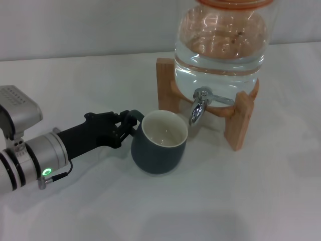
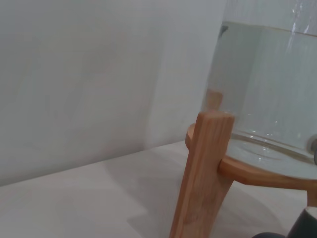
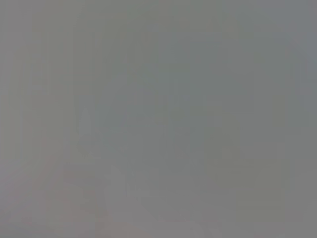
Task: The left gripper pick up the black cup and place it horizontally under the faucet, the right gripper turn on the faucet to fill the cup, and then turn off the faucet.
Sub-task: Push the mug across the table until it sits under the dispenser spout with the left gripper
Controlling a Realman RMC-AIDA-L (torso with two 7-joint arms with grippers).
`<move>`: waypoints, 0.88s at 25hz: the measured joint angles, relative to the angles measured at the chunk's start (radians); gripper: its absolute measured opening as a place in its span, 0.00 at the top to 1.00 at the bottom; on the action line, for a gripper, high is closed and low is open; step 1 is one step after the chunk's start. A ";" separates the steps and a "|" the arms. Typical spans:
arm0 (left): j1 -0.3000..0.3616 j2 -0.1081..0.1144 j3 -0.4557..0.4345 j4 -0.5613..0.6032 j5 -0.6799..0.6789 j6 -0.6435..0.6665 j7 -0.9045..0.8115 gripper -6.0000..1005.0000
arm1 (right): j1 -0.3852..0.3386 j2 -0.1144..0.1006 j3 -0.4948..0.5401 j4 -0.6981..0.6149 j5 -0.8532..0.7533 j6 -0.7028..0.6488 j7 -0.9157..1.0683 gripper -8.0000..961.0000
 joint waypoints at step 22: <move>-0.083 -0.003 0.255 -0.013 -0.218 0.099 0.033 0.82 | 0.001 0.003 -0.012 0.007 -0.002 0.027 -0.002 0.18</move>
